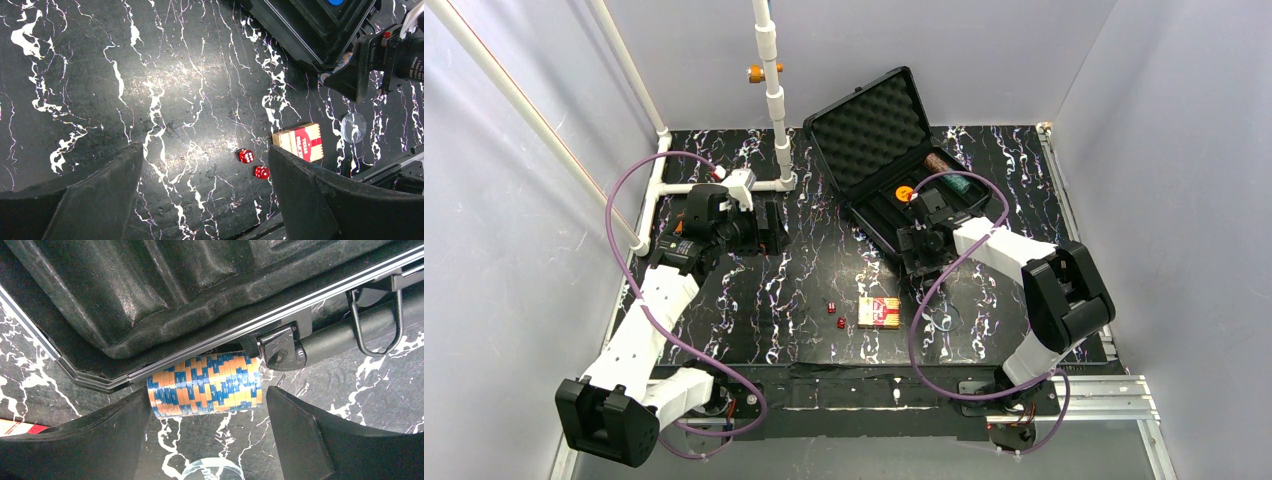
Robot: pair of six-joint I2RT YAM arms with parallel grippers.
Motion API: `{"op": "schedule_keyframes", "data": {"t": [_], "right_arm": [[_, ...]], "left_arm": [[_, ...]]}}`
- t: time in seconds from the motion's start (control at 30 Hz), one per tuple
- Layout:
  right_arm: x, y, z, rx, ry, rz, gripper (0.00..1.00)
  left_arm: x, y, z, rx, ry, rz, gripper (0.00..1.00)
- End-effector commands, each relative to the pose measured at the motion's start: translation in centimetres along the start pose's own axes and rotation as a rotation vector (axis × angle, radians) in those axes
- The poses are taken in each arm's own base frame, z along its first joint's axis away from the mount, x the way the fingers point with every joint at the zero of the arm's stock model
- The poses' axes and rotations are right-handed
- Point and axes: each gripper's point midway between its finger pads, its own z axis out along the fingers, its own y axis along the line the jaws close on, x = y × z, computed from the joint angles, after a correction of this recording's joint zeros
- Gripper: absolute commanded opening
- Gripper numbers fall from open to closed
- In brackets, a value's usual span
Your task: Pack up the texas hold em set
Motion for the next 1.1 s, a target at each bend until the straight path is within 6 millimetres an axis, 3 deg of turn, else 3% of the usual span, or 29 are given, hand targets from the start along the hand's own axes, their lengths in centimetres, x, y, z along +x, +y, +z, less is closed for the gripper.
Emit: {"op": "schedule_keyframes", "data": {"t": [0.0, 0.23, 0.53, 0.73, 1.07], "right_arm": [[-0.3, 0.1, 0.6, 0.006, -0.022, 0.0, 0.9], [-0.1, 0.2, 0.9, -0.005, -0.031, -0.012, 0.83], [0.2, 0.3, 0.7, -0.016, -0.031, -0.016, 0.62], [-0.7, 0.7, -1.1, -0.046, -0.069, -0.01, 0.55], [-2.7, 2.2, -5.7, -0.153, -0.189, -0.004, 0.53]], "left_arm": [[-0.9, -0.9, -1.0, 0.03, -0.028, 0.016, 0.94], [-0.9, -0.9, -0.9, 0.032, -0.024, 0.015, 0.94], [-0.8, -0.9, -0.6, 0.032, -0.014, 0.013, 0.94], [-0.7, -0.9, -0.4, 0.037, -0.005, 0.011, 0.93], [-0.5, -1.6, -0.2, 0.077, 0.004, 0.019, 0.93]]}}
